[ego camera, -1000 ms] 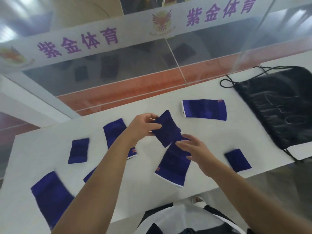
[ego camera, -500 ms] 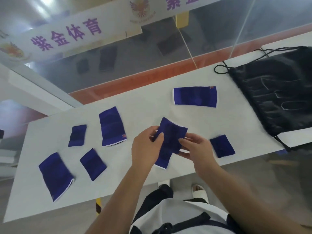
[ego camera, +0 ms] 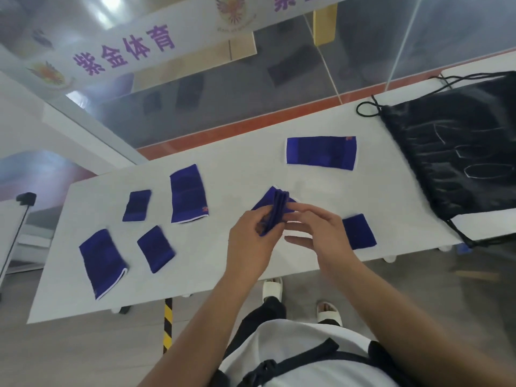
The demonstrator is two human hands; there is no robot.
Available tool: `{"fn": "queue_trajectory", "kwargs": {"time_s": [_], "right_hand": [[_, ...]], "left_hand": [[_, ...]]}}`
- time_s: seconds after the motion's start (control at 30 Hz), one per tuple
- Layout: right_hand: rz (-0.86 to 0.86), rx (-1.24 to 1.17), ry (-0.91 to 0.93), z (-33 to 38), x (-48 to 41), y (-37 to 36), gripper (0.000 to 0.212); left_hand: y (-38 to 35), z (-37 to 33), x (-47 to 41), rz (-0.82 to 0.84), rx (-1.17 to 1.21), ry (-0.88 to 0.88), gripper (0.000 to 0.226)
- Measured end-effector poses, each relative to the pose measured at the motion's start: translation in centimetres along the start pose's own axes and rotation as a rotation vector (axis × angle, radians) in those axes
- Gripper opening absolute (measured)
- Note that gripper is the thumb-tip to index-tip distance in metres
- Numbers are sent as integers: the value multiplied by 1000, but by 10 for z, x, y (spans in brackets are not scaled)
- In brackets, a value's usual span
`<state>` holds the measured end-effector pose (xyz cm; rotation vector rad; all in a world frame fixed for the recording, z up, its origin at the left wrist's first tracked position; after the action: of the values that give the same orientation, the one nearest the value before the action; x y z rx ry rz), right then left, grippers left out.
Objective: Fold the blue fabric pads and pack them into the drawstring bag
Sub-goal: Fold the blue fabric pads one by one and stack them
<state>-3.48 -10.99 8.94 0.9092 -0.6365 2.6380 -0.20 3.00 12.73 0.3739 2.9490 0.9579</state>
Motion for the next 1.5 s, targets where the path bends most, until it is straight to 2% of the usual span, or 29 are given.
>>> {"fn": "queue_trajectory", "kwargs": {"time_s": [0.17,0.23,0.3,0.47,0.6,0.73,0.87,1.0,1.13,1.3,1.5], "right_hand": [[-201,206,27,-11,-2,42,20],[-202,189,-55,-24,-2,60,28],[-170,141,-132,-38,5,74,24],[-228,252,-166,-59,11,113,15],[-251,274,-203,-68,4,135,20],[-350,361,-172,-62,-12,159,22],[-426,565,-22,-38,-34,169,17],[-390,731,53,-18,-55,169,16],[-363,838,59,-8,-74,172,16],[-316,964,57,-9,-87,171,24],[-300,1152,200,-17,-88,169,21]], "left_hand": [[-12,16,14,8,158,149,25],[-28,22,20,63,267,220,25],[-48,29,29,149,326,295,27],[-102,49,52,291,355,427,25],[-141,59,55,342,373,480,28],[-166,56,40,356,336,443,27],[-185,53,11,292,356,401,35],[-192,47,-9,212,297,241,37],[-202,45,-22,216,239,116,32],[-214,52,-23,200,237,107,29],[-216,54,-20,149,93,12,37]]}}
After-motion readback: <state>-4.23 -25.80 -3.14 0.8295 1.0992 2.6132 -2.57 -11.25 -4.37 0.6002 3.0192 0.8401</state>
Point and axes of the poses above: each hand's wrist, its own x-axis away from the middle knuckle, its own y-axis out of the back of the hand, z = x × y, the point moved 6 cm from there along -x, towards the middle knuckle, and after that the axes turned 10 degrees about -y, right-handed, at the moved point
